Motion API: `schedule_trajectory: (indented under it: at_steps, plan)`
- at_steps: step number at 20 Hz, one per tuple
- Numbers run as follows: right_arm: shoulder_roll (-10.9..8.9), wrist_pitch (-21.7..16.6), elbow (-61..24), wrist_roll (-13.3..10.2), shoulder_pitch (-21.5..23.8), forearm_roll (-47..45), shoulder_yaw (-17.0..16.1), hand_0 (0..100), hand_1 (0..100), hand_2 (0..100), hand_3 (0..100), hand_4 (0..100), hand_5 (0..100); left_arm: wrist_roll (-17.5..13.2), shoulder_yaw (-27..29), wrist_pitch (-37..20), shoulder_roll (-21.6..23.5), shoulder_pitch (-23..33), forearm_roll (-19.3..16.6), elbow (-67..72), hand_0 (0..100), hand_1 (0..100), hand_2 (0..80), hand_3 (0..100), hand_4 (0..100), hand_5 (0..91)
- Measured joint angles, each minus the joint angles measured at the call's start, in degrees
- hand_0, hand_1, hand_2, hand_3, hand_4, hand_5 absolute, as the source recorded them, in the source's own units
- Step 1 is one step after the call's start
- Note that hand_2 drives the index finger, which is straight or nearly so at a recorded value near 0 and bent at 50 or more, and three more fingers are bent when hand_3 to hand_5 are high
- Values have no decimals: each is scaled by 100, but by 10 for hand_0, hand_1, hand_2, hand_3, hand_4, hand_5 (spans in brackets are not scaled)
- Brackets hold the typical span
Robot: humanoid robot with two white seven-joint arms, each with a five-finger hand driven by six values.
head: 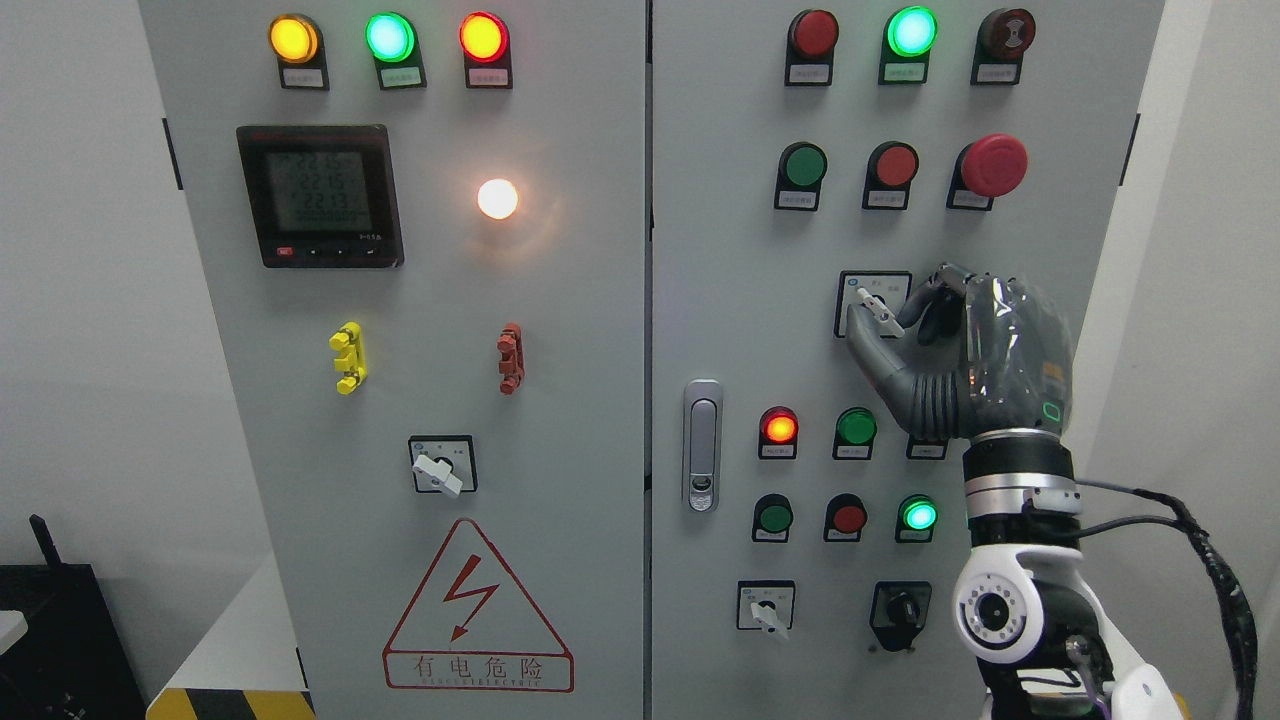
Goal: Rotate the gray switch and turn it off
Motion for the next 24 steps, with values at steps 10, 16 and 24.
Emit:
schedule_trajectory:
  at_steps: [10, 16, 24]
  plan:
    - [30, 4, 32, 18, -33, -2, 30, 413, 418, 697, 878, 749, 860, -5, 0, 0, 0, 0, 0, 0, 120, 389, 0, 0, 0, 0]
    - [47, 5, 53, 9, -43, -3, 44, 438, 416, 721, 895, 759, 868, -6, 0, 0, 0, 0, 0, 0, 120, 389, 0, 0, 0, 0]
    - [65, 5, 77, -6, -65, -3, 66, 445, 419, 734, 913, 772, 878, -6, 0, 0, 0, -1, 0, 0, 120, 389, 0, 0, 0, 0]
